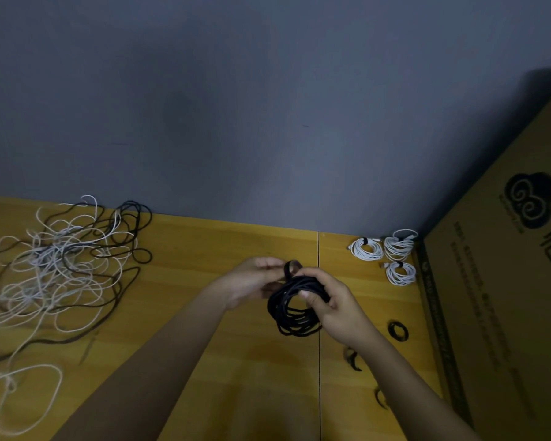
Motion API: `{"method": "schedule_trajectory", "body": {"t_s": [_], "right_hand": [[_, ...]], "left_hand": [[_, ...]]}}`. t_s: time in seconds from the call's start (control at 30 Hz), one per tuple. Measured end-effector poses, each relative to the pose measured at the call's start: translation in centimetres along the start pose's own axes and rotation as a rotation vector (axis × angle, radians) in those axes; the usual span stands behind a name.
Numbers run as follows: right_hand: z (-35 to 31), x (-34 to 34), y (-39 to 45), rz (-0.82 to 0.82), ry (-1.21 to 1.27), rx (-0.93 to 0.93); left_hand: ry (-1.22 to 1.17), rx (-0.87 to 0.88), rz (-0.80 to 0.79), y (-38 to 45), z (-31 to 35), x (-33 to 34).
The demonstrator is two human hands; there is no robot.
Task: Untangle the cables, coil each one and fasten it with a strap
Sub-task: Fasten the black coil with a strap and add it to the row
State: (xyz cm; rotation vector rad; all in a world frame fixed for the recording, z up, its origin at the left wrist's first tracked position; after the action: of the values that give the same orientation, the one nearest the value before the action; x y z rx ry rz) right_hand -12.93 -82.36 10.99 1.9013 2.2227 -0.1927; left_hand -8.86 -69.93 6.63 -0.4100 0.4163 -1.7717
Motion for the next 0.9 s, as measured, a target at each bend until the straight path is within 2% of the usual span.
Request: {"method": "schedule_trajectory", "body": {"t_s": [0.1, 0.2, 0.3, 0.53, 0.7, 0.9], "right_hand": [[0.0, 0.2, 0.0, -0.003, 0.032, 0.008], [-0.2, 0.5, 0.1, -0.017, 0.036, 0.004], [-0.1, 0.6, 0.1, -0.038, 0.031, 0.012], [0.8, 0.3, 0.0, -0.055, -0.011, 0.035], [1.8, 0.5, -0.2, -0.135, -0.104, 0.077], [1.8, 0.2, 0.4, -0.095, -0.081, 0.072]], "left_hand": [[0.027, -0.022, -0.065, 0.1, -0.2, 0.7], [0.044, -0.061, -0.042, 0.3, -0.5, 0.8], [0.059, -0.006, -0.027, 0.6, 0.0, 0.9], [0.116, 0.082, 0.073, 0.8, 1.2, 0.1], [0.041, 0.141, 0.251, 0.9, 1.9, -1.4], [0.193, 0.193, 0.142, 0.5, 2.2, -0.4]]}}
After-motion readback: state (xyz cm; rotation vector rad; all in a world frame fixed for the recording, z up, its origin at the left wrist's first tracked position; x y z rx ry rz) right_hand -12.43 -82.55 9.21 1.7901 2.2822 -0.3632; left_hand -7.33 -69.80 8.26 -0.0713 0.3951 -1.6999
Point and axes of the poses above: each hand's wrist, its own y-axis towards the middle knuckle, its own x-axis out of the palm, z = x × y, the point moved 8 cm from there along y, towards the middle knuckle, and after that the axes turned 10 degrees about z, right-handed, at the moved point
